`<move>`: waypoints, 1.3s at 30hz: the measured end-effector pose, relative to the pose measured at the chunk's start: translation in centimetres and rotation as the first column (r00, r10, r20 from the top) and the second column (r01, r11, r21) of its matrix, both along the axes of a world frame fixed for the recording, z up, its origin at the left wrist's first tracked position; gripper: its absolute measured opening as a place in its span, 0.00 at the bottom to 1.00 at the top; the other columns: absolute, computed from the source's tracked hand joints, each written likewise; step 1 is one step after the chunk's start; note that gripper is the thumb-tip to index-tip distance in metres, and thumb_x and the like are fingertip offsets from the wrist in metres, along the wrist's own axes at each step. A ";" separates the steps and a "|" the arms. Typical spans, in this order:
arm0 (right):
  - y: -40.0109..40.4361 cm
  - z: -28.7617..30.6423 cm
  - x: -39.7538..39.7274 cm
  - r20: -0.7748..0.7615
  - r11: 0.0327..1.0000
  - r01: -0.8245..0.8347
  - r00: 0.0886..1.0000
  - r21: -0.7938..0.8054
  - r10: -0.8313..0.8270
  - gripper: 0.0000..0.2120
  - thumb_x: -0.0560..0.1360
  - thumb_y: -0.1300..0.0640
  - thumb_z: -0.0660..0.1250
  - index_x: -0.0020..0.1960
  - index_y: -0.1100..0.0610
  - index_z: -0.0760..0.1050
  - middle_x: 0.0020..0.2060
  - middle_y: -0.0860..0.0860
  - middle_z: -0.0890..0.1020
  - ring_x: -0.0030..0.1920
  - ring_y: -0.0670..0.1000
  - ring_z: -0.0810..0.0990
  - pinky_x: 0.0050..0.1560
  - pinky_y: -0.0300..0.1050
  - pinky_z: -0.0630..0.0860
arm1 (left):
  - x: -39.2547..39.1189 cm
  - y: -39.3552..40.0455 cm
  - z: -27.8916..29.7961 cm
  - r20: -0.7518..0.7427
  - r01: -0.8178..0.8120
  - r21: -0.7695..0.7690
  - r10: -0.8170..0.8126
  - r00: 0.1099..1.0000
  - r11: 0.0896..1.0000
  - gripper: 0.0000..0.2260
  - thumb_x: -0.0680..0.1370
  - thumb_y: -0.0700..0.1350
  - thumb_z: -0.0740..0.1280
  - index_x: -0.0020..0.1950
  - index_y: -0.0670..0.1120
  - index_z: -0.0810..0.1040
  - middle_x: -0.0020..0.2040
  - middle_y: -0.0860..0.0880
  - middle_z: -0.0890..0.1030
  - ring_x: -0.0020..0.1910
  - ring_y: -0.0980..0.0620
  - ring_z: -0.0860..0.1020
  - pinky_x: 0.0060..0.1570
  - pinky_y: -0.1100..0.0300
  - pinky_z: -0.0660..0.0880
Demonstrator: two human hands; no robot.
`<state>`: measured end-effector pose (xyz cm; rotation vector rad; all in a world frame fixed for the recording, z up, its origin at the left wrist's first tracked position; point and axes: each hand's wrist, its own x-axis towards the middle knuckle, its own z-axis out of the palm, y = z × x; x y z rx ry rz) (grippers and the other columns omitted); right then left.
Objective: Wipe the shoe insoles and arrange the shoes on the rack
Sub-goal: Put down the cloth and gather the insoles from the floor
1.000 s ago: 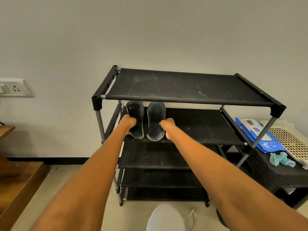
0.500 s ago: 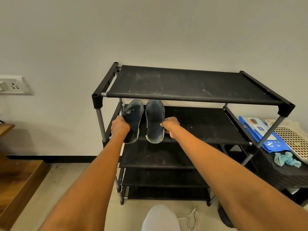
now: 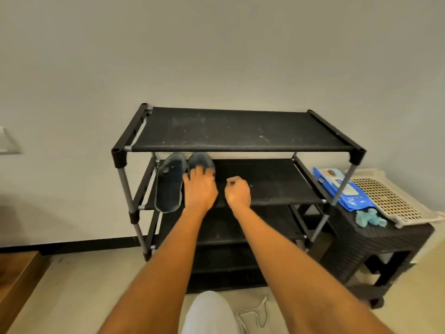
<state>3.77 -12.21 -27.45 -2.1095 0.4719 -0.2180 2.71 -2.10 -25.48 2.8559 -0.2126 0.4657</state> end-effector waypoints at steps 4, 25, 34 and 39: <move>-3.0 -1.4 -4.3 0.037 0.983 0.142 0.988 0.120 -0.148 0.09 0.78 0.57 0.58 0.54 0.54 0.76 0.52 0.53 0.79 0.50 0.53 0.78 0.49 0.49 0.75 | -2.8 -6.7 0.1 -0.073 0.160 -0.406 -0.206 0.976 0.900 0.13 0.81 0.43 0.56 0.64 0.45 0.72 0.63 0.43 0.72 0.62 0.46 0.71 0.61 0.52 0.70; -38.9 -24.6 -36.5 -0.444 0.336 0.900 0.431 0.279 -0.786 0.10 0.79 0.59 0.56 0.56 0.57 0.75 0.46 0.54 0.79 0.45 0.54 0.77 0.49 0.47 0.73 | -26.7 -45.2 -26.4 -0.774 0.245 -0.502 -0.557 0.302 0.830 0.14 0.79 0.37 0.56 0.61 0.43 0.74 0.61 0.45 0.77 0.60 0.44 0.75 0.57 0.56 0.71; -47.1 -38.2 -46.3 -0.641 -0.068 0.981 0.068 0.184 -0.765 0.13 0.79 0.60 0.57 0.60 0.64 0.72 0.52 0.59 0.77 0.53 0.61 0.77 0.56 0.53 0.76 | -31.9 -52.9 -41.1 -0.854 0.449 -0.305 -0.449 0.261 0.840 0.13 0.79 0.38 0.59 0.62 0.43 0.73 0.60 0.43 0.77 0.57 0.43 0.77 0.50 0.55 0.73; -48.8 -44.3 -46.5 -0.752 -0.040 0.992 0.062 0.117 -0.656 0.17 0.78 0.57 0.59 0.65 0.64 0.68 0.59 0.60 0.74 0.58 0.61 0.75 0.60 0.54 0.73 | -31.7 -53.9 -48.3 -0.868 0.442 -0.149 -0.332 0.371 0.885 0.17 0.78 0.42 0.65 0.66 0.42 0.70 0.64 0.40 0.72 0.62 0.41 0.72 0.59 0.50 0.72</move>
